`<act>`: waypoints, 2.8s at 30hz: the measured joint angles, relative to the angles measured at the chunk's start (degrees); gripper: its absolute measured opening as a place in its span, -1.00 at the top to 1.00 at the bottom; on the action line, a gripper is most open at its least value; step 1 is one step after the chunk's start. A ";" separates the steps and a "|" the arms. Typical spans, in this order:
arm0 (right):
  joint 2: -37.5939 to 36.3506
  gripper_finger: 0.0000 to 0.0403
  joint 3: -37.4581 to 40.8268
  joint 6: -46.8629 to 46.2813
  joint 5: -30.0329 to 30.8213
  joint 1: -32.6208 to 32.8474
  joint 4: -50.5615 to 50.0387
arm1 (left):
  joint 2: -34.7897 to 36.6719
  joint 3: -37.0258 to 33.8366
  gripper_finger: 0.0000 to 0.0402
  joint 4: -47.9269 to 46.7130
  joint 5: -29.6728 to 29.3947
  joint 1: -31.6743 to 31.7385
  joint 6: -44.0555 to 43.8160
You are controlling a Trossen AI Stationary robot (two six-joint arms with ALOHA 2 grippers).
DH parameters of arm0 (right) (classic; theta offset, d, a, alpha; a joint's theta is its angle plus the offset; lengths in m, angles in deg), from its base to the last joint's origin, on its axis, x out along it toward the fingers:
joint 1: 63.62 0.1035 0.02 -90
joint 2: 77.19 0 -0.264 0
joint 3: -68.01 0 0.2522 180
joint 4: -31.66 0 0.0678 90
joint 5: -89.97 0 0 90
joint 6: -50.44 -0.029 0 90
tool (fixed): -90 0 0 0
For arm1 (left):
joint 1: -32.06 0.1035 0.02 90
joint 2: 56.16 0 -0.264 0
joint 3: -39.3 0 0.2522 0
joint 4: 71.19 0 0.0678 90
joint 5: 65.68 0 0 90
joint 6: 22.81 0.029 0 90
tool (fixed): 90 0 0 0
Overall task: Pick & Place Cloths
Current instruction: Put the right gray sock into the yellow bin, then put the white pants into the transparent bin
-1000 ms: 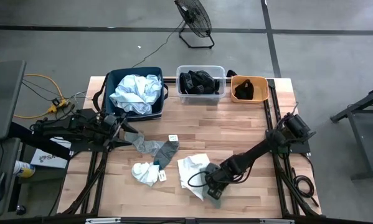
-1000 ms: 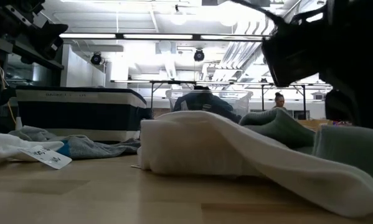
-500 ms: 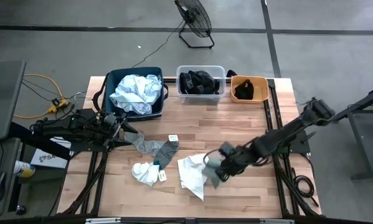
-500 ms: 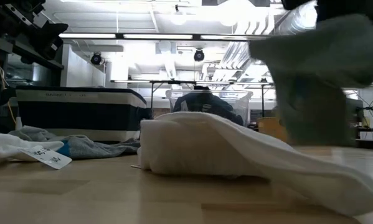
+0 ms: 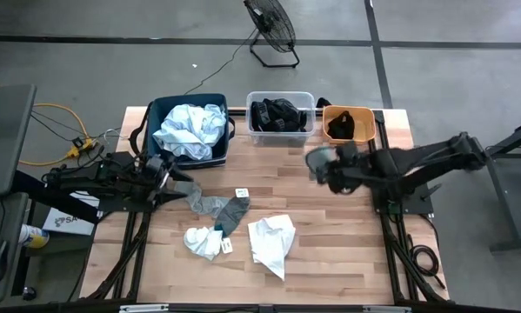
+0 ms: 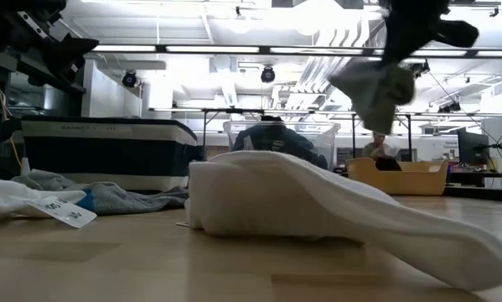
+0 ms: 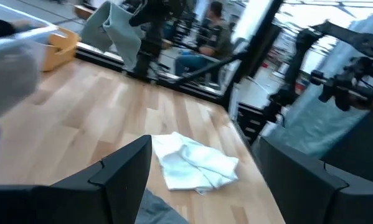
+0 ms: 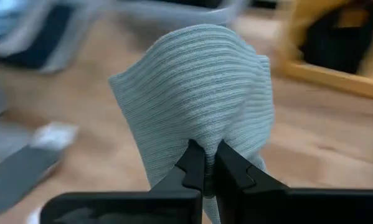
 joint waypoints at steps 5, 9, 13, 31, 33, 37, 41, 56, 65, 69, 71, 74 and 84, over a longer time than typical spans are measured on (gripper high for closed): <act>-0.09 0.98 0.00 -1.49 -0.31 -10.62 -11.57 | 0.00 0.00 -0.44 -0.09 -0.77 0.01 -0.86; -0.06 0.98 0.00 4.41 1.15 -19.38 -12.72 | 0.00 0.00 -0.44 -0.33 -0.77 0.02 -1.28; -0.05 0.98 0.00 13.75 3.10 -29.11 -11.54 | 0.00 0.00 -0.44 -0.30 -0.79 0.02 -1.26; 12.35 0.98 -0.04 44.17 -5.30 -57.57 6.61 | 0.00 0.00 -0.44 -0.30 -0.94 0.02 -1.33; 14.69 0.98 -0.04 45.12 -5.47 -58.61 8.78 | 0.00 0.00 -0.44 -0.30 -0.92 0.02 -1.33; 19.12 0.98 -0.04 46.40 -9.54 -60.77 13.03 | 0.00 0.00 -0.44 -0.28 -0.92 0.01 -1.33; 23.98 0.98 -0.04 46.36 -12.67 -61.73 14.95 | 0.00 0.00 -0.44 -0.27 -0.87 0.02 -1.77; 31.43 0.83 -0.02 46.43 -18.56 -61.68 19.02 | 0.00 0.00 -0.44 -0.26 -0.76 0.02 -3.13; 26.18 0.34 -0.02 44.79 -18.58 -61.68 17.53 | 0.00 0.00 -0.44 -0.26 -0.79 0.01 -3.08; 23.19 0.09 -0.02 44.12 -18.89 -61.64 17.19 | 0.00 0.00 -0.44 -0.26 -0.81 0.02 -3.00; 21.44 -0.01 -0.02 44.14 -21.20 -61.64 16.92 | 0.00 0.00 -0.44 -0.26 -0.81 0.02 -2.96; 19.15 -0.12 -0.02 43.96 -27.22 -61.64 16.70 | 0.00 0.00 -0.44 -0.26 -0.98 0.02 -2.96; 10.16 -0.14 -0.02 41.32 -36.45 -52.11 13.35 | 0.00 0.00 -0.44 -0.28 -0.95 0.02 -2.96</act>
